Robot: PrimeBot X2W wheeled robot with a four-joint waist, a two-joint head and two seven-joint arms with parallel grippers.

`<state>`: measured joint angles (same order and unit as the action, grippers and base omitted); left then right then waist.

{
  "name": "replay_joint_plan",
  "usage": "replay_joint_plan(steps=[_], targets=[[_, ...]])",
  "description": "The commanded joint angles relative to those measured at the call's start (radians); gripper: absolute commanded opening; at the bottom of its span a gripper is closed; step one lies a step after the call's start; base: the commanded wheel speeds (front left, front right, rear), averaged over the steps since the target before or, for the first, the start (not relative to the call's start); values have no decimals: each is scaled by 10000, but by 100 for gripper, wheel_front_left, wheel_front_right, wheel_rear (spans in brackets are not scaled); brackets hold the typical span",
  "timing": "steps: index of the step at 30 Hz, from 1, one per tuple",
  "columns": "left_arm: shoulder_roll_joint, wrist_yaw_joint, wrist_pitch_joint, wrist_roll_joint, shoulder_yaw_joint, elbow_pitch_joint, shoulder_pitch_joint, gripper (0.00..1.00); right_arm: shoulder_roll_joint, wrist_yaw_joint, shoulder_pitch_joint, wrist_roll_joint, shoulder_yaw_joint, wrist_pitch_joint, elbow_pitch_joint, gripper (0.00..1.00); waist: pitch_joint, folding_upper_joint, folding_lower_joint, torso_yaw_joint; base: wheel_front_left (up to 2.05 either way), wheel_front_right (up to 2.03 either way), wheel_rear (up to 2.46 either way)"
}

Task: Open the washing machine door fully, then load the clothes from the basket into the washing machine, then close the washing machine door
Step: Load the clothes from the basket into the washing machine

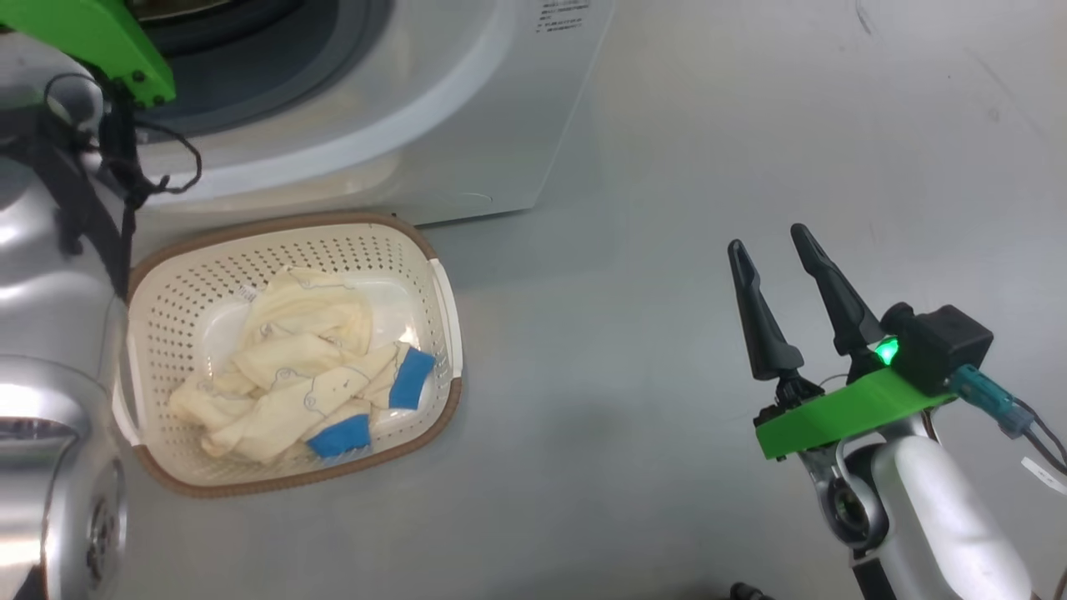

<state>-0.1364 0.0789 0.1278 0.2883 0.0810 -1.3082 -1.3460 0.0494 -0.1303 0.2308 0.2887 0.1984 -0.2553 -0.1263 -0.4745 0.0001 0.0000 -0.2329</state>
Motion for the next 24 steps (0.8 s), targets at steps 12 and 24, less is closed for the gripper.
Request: replay_joint_plan(steps=[12,24], targets=[[36,411,1150,380,37,486,1540,100,190,-4,-372,-94,-74,-65,197,100,1196,-1,0,512,0,0,0],[305,506,1336,534,173,2786,4253,100,254,-4,-701,-163,-362,-65,177,100,2109,-1,0,947,0,0,0]])
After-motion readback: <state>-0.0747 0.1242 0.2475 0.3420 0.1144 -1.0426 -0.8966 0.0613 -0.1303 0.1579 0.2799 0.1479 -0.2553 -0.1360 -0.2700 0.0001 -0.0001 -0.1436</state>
